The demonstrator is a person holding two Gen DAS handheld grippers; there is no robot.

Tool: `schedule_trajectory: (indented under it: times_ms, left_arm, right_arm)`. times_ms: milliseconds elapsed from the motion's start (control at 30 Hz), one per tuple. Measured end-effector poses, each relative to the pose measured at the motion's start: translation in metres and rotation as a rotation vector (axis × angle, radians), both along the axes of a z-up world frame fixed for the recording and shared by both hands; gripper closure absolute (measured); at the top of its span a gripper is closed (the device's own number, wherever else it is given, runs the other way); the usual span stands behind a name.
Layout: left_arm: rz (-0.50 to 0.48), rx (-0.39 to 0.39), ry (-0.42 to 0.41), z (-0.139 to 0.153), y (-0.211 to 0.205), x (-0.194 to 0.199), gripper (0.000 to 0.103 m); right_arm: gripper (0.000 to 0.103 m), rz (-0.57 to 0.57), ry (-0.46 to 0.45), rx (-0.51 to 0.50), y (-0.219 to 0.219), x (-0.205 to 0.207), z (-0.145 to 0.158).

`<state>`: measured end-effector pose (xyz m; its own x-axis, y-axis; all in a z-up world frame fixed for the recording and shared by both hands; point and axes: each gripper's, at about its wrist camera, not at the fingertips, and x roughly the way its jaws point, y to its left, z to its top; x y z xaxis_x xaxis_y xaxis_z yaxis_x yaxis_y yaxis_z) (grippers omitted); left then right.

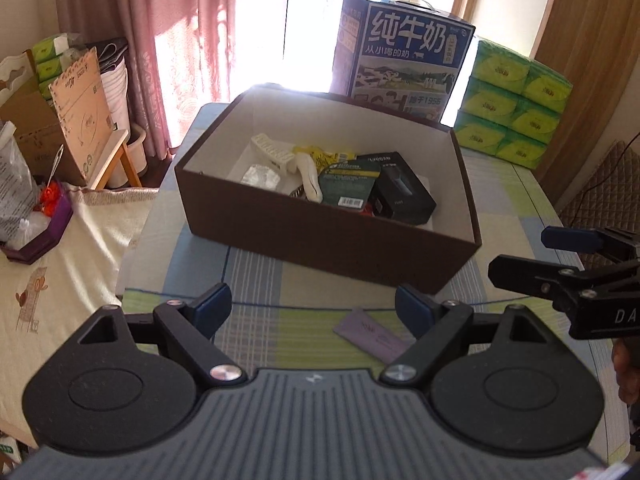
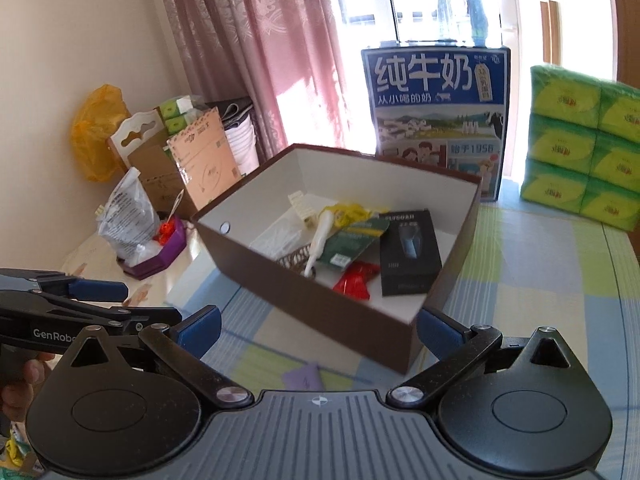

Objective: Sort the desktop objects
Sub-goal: 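Withdraw both tools from the box toward the purple tube and clear cup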

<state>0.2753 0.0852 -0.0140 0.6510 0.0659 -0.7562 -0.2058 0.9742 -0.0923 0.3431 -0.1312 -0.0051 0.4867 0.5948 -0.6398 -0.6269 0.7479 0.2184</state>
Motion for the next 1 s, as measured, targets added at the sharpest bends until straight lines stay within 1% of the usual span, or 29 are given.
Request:
schedule_trajectory:
  times_ms: [133, 400, 833, 1000]
  left_arm:
    - [0.001, -0.023, 0.021, -0.01, -0.011, -0.018, 0.017]
    - [0.002, -0.063, 0.073, -0.028, -0.022, -0.042, 0.017]
    - [0.01, -0.079, 0.099, -0.035, -0.034, -0.065, 0.017]
    - [0.005, -0.086, 0.115, -0.039, -0.039, -0.07, 0.017]
  right_arm:
    - [0.002, 0.008, 0.013, -0.018, -0.008, -0.015, -0.007]
    - [0.002, 0.024, 0.076, -0.027, -0.026, -0.038, -0.026]
    - [0.002, 0.028, 0.128, -0.052, -0.043, -0.062, -0.043]
    - [0.002, 0.031, 0.134, -0.071, -0.049, -0.07, -0.049]
